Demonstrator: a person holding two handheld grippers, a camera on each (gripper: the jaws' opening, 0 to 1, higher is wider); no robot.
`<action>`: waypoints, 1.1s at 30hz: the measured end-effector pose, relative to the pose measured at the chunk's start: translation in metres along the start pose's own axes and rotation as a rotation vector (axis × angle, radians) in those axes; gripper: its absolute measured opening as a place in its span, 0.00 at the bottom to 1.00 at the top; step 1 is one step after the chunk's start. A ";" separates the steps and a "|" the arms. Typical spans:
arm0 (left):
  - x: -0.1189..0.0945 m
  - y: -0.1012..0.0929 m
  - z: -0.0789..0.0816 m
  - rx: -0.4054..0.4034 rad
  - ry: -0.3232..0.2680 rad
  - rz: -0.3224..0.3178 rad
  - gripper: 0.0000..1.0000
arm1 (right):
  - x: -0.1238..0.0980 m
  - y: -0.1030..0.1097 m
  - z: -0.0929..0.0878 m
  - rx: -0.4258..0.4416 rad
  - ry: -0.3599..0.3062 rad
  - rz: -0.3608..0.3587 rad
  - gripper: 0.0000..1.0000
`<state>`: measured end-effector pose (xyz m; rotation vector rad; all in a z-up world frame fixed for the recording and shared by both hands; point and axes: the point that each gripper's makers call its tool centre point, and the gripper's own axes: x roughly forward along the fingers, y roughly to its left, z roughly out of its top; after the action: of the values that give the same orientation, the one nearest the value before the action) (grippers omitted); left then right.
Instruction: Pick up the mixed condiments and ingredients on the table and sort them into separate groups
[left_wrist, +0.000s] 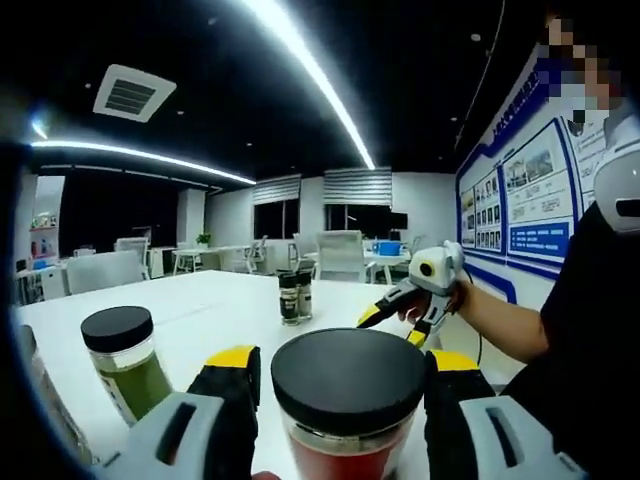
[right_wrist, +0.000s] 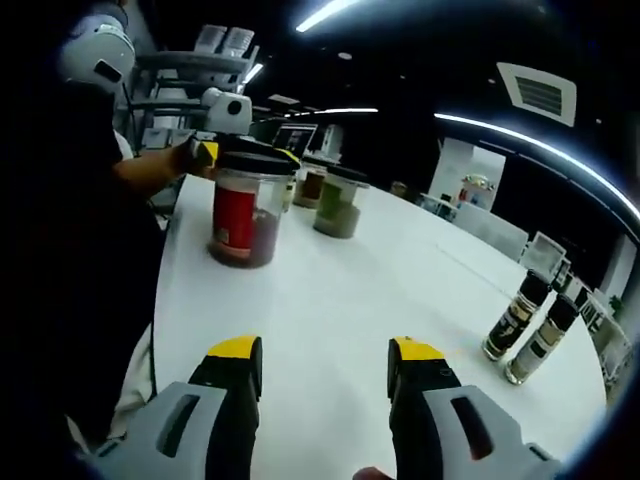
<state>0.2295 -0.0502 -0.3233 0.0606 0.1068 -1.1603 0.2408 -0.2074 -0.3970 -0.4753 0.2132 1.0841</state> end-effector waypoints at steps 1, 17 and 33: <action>0.000 0.000 0.000 0.000 0.000 0.000 0.66 | 0.000 0.000 0.001 0.005 -0.005 0.001 0.51; 0.003 -0.002 -0.001 0.012 -0.027 -0.022 0.63 | 0.003 0.000 -0.005 0.035 -0.007 0.002 0.50; 0.011 -0.020 0.000 0.004 -0.046 0.028 0.62 | 0.004 -0.001 -0.009 0.055 -0.001 -0.014 0.49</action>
<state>0.2155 -0.0678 -0.3240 0.0390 0.0627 -1.1336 0.2443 -0.2094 -0.4060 -0.4262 0.2379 1.0617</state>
